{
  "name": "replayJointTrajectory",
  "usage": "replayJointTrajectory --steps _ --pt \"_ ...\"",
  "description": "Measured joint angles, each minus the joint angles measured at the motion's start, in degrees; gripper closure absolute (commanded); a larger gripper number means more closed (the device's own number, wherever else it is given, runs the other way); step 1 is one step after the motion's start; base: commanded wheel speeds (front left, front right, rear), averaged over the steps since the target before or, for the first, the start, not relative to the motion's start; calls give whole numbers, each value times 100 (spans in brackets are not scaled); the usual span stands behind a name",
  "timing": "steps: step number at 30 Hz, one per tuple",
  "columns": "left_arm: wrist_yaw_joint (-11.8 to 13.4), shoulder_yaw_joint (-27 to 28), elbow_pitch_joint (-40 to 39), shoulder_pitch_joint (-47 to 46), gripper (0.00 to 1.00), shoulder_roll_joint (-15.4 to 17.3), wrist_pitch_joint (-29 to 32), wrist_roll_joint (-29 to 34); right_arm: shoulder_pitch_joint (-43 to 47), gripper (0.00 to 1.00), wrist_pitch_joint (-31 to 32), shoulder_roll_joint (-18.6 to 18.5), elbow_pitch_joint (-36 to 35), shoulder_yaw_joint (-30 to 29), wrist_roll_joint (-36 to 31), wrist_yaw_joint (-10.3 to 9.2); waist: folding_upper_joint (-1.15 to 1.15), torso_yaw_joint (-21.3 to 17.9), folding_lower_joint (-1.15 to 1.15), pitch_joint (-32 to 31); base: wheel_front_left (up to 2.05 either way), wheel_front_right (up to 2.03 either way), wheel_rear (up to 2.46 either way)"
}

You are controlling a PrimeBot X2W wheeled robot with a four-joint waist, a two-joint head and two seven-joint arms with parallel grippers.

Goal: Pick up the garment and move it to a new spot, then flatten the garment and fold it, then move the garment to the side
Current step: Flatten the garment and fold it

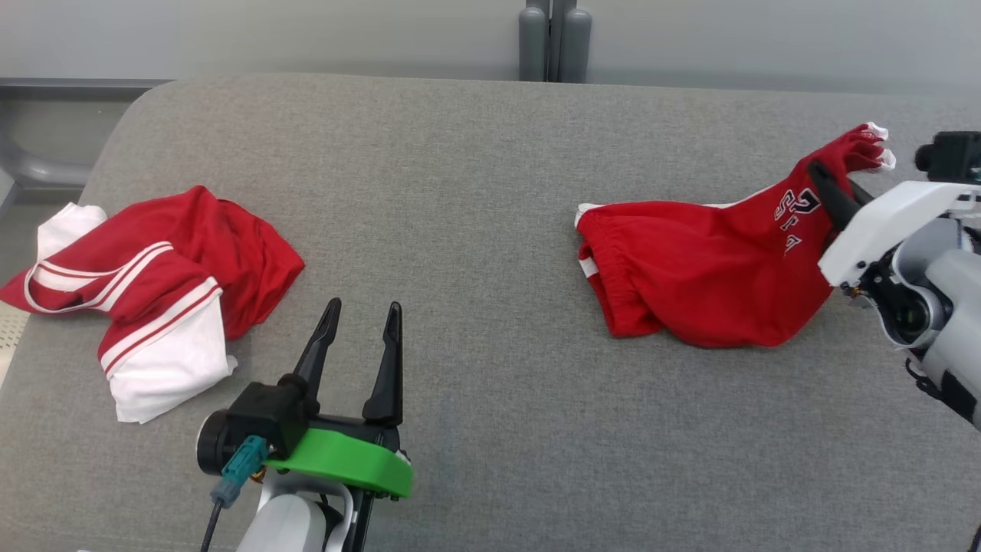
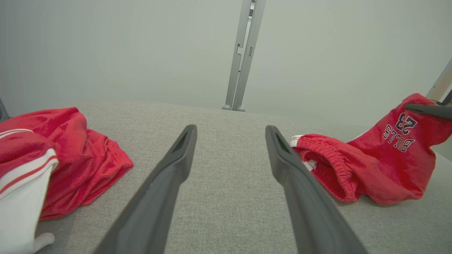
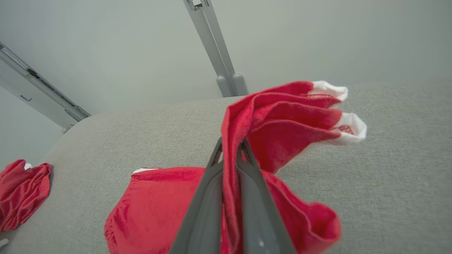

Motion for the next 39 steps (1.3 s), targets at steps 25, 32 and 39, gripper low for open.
replayJointTrajectory --steps 25,32,39 --pt "-48 156 260 186 0 -149 0 -34 -174 0 962 1450 915 1131 -661 1 0 709 0 -187 0 0 0" --pt "-37 292 224 248 0 -153 0 -15 -139 0 299 1334 381 1035 -569 1 0 404 0 -308 0 0 0" --pt "-30 544 85 355 0 -155 0 37 -36 0 -280 633 -141 500 -477 1 0 41 0 -454 0 0 0"
